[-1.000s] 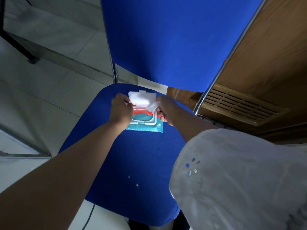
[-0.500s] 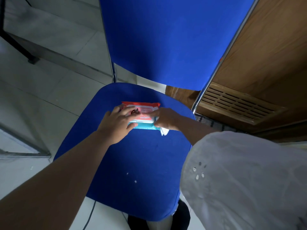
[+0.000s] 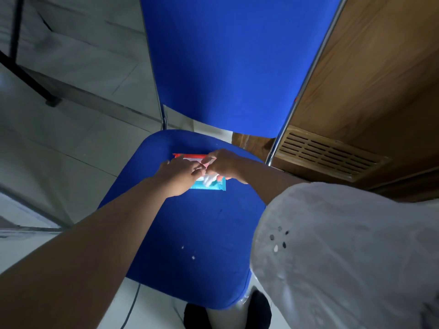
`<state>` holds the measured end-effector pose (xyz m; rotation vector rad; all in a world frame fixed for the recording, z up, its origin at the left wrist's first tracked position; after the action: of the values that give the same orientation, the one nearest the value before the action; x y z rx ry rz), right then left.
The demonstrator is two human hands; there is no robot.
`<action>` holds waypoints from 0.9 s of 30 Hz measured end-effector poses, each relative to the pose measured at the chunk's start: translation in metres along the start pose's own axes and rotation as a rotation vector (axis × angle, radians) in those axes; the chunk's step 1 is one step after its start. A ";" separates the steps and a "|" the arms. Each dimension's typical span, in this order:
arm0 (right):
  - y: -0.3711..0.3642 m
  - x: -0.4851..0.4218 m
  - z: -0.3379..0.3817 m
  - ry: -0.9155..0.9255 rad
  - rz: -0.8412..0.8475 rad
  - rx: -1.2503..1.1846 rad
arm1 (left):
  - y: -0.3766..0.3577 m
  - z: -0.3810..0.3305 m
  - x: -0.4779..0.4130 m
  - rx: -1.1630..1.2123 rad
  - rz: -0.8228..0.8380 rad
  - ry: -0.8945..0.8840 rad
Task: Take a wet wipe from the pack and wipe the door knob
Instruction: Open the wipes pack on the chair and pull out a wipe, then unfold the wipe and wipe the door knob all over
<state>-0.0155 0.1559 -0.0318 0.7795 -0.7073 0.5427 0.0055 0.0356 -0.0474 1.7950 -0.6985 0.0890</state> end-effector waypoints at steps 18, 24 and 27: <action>0.239 0.243 0.168 0.229 -0.222 -0.208 | 0.363 -0.143 0.065 0.589 -0.440 -0.173; 0.313 0.365 0.194 0.293 -0.354 -0.132 | 0.468 -0.219 0.111 0.626 -0.481 -0.310; 0.340 0.425 0.197 0.311 -0.446 -0.139 | 0.507 -0.262 0.133 0.632 -0.496 -0.393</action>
<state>-0.0399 0.2828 0.5328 0.6766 -0.2652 0.1977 -0.0641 0.1274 0.5271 2.5891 -0.4994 -0.4311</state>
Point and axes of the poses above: each hand's wrist, its own x-axis away from the middle knuckle, its own y-axis out of the back of the hand, z = x × y, the point moved 4 cm from there along -x, towards the middle knuckle, and after that the axes turned 12 degrees about -y, right-handed, at the moved point
